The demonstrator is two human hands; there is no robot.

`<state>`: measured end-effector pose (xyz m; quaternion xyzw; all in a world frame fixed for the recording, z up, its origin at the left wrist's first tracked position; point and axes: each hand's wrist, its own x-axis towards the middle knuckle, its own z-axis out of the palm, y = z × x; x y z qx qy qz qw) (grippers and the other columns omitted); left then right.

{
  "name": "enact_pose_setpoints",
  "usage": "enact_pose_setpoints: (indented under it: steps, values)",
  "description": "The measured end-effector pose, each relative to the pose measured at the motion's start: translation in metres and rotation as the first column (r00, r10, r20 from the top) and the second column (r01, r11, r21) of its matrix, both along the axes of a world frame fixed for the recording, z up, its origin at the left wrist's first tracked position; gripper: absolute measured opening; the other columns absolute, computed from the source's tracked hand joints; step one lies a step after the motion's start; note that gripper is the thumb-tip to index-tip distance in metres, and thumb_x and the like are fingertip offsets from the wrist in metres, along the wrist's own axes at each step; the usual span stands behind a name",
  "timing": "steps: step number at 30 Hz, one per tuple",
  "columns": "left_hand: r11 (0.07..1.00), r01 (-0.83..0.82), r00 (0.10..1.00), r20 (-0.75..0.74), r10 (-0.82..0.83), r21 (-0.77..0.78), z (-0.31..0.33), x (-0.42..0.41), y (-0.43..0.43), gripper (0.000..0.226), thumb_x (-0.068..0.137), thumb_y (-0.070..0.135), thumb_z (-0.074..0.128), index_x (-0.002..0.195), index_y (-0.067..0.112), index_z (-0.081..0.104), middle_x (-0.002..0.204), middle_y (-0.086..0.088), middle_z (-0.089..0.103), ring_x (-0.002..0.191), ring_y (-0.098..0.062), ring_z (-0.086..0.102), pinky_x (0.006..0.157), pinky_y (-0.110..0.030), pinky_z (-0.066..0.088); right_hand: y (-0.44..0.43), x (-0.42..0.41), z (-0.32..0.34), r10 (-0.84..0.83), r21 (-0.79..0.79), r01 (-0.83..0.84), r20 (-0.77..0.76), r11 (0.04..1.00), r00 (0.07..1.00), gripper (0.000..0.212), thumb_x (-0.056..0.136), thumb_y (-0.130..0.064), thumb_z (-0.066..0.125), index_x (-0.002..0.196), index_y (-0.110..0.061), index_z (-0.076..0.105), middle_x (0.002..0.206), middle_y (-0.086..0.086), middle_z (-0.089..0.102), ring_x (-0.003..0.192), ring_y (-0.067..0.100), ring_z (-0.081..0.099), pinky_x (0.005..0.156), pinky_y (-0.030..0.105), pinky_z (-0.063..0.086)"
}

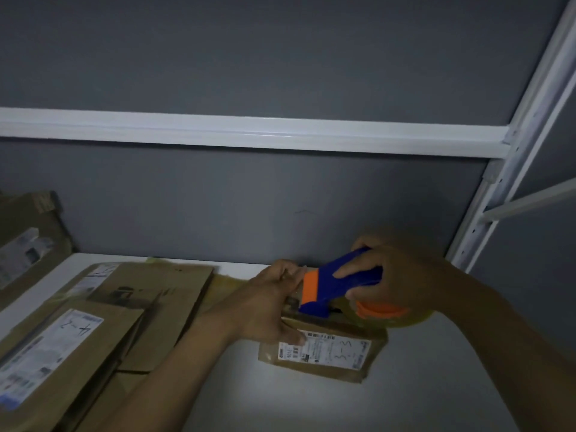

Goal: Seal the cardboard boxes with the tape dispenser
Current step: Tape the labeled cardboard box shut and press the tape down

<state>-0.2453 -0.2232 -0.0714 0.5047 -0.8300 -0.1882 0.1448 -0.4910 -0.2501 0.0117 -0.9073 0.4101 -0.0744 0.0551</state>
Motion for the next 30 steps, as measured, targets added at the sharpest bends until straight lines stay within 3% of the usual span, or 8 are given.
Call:
enact_pose_setpoints:
  steps: [5,8,12,15,18,22,26,30]
  values:
    - [1.000,-0.004,0.990,0.138,0.000,0.026,0.010,-0.002,-0.012,0.109,0.065,0.052,0.083,0.151,0.037,0.017,0.149,0.018,0.020,0.133,-0.005,0.027,0.110,-0.025,0.033,0.004,-0.010,0.014,0.001,0.061,0.000,-0.026,0.998,1.000,0.037,0.081,-0.051,0.067,0.117,-0.050,0.058,0.113,-0.020,0.041,0.101,0.001,0.043,0.079,0.012,0.040]
    - [1.000,-0.010,0.997,0.071,0.010,-0.006,0.011,0.001,-0.010,0.104,0.065,0.052,0.084,0.149,0.039,0.024,0.143,0.022,0.032,0.126,0.001,0.033,0.105,-0.015,0.031,0.005,-0.023,0.020,-0.012,0.143,-0.001,0.090,0.990,0.996,0.032,0.078,-0.046,0.072,0.101,-0.056,0.053,0.111,-0.019,0.043,0.101,0.002,0.046,0.077,0.005,0.038]
    - [1.000,0.008,0.998,0.068,-0.008,-0.006,0.008,0.002,-0.010,0.109,0.066,0.054,0.082,0.152,0.037,0.017,0.145,0.023,0.028,0.129,0.004,0.029,0.103,-0.009,0.026,0.008,-0.035,0.021,-0.031,0.231,0.001,0.126,0.973,0.992,0.032,0.077,-0.041,0.074,0.096,-0.056,0.053,0.118,-0.016,0.042,0.105,0.001,0.045,0.080,0.004,0.038]
    - [0.999,-0.028,0.996,0.084,0.026,0.018,0.008,0.008,-0.009,0.113,0.068,0.055,0.081,0.154,0.033,0.011,0.148,0.021,0.023,0.132,0.003,0.025,0.109,-0.013,0.025,0.006,-0.049,0.019,-0.038,0.199,0.010,0.137,0.980,0.990,0.030,0.067,-0.064,0.072,0.087,-0.072,0.052,0.120,-0.022,0.043,0.108,0.000,0.046,0.083,0.009,0.040]
    - [0.997,-0.065,0.995,0.073,0.062,0.040,0.008,0.016,-0.008,0.111,0.068,0.053,0.082,0.154,0.033,0.015,0.145,0.024,0.025,0.130,0.006,0.028,0.105,-0.008,0.025,0.000,-0.062,0.006,-0.029,0.167,0.011,0.107,0.986,0.994,0.040,0.045,-0.093,0.052,0.084,-0.083,0.044,0.114,-0.029,0.041,0.105,0.000,0.048,0.083,0.016,0.044]
    - [0.997,-0.053,0.973,0.229,0.038,0.063,0.015,0.015,-0.011,0.110,0.068,0.061,0.076,0.154,0.034,0.013,0.150,0.019,0.024,0.136,-0.002,0.023,0.112,-0.018,0.020,0.001,-0.058,-0.010,-0.068,0.174,0.048,0.108,0.984,0.992,0.028,0.069,-0.061,0.070,0.091,-0.066,0.052,0.114,-0.026,0.041,0.103,0.002,0.048,0.084,0.019,0.046]
    - [0.994,0.044,0.794,0.607,0.025,-0.098,0.023,-0.009,-0.006,0.110,0.076,0.073,0.059,0.156,0.023,0.002,0.162,0.004,0.003,0.148,-0.021,-0.009,0.119,-0.039,-0.008,0.006,-0.062,-0.017,-0.069,0.183,0.046,0.121,0.982,0.990,0.033,0.078,-0.047,0.073,0.101,-0.058,0.053,0.111,-0.029,0.041,0.103,0.002,0.048,0.085,0.021,0.048]
    - [0.992,0.077,0.800,0.600,0.000,-0.102,0.006,-0.049,0.013,0.111,0.083,0.080,0.036,0.152,0.012,-0.018,0.157,-0.008,-0.028,0.143,-0.023,-0.029,0.113,-0.037,-0.020,0.011,-0.066,-0.021,-0.071,0.196,0.038,0.166,0.980,0.984,0.034,0.076,-0.046,0.074,0.102,-0.058,0.054,0.112,-0.022,0.045,0.103,0.005,0.049,0.087,0.026,0.050]
